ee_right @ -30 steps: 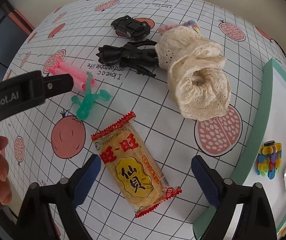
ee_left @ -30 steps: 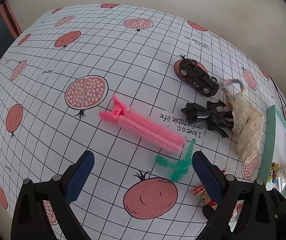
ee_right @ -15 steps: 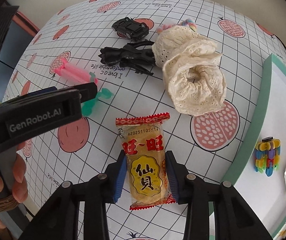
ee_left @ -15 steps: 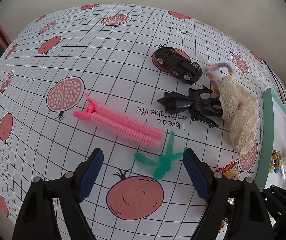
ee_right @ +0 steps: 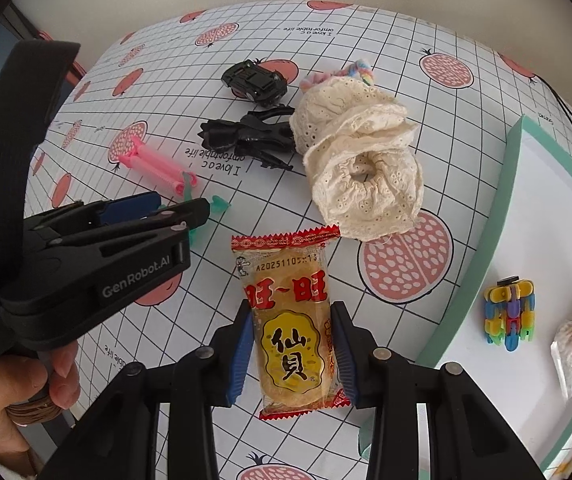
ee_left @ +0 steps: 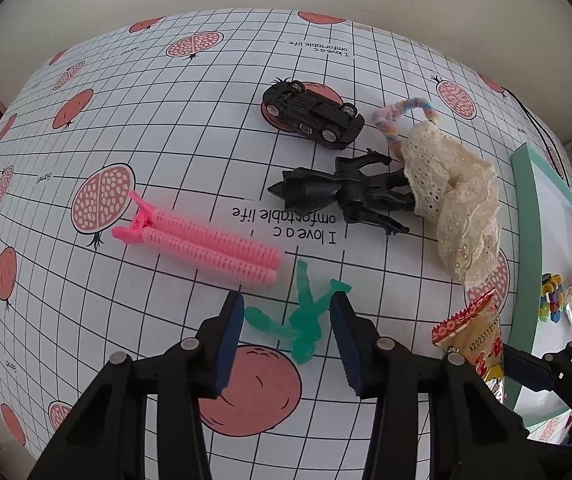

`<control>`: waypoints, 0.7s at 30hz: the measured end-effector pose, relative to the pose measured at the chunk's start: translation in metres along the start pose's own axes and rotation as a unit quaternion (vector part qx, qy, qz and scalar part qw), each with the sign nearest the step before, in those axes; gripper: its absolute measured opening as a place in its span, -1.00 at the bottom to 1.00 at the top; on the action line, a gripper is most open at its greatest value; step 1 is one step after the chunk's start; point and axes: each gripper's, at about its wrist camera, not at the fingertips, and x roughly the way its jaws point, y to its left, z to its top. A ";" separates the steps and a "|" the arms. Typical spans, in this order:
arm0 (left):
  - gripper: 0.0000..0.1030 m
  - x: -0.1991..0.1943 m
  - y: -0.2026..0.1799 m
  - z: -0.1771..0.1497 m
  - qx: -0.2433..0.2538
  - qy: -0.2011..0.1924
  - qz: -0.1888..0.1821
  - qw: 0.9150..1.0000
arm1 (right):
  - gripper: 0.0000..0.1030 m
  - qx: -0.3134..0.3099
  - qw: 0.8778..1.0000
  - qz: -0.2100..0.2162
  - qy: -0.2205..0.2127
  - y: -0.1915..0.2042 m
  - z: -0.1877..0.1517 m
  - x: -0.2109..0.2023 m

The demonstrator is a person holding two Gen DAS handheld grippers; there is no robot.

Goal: Organize objects
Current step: 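Grasp the yellow snack bag with the right gripper while the left grasps the green figure, then carry both items into the tray and open both grippers to release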

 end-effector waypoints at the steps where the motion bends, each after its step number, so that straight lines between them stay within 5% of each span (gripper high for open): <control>1: -0.14 0.000 0.000 0.000 -0.001 0.001 -0.002 1.000 | -0.22 0.001 1.000 0.000 -0.001 -0.001 0.000 -0.002; 21: -0.22 0.006 -0.014 -0.010 0.037 0.005 0.042 0.998 | -0.23 0.003 1.000 -0.001 0.001 0.010 0.010 0.015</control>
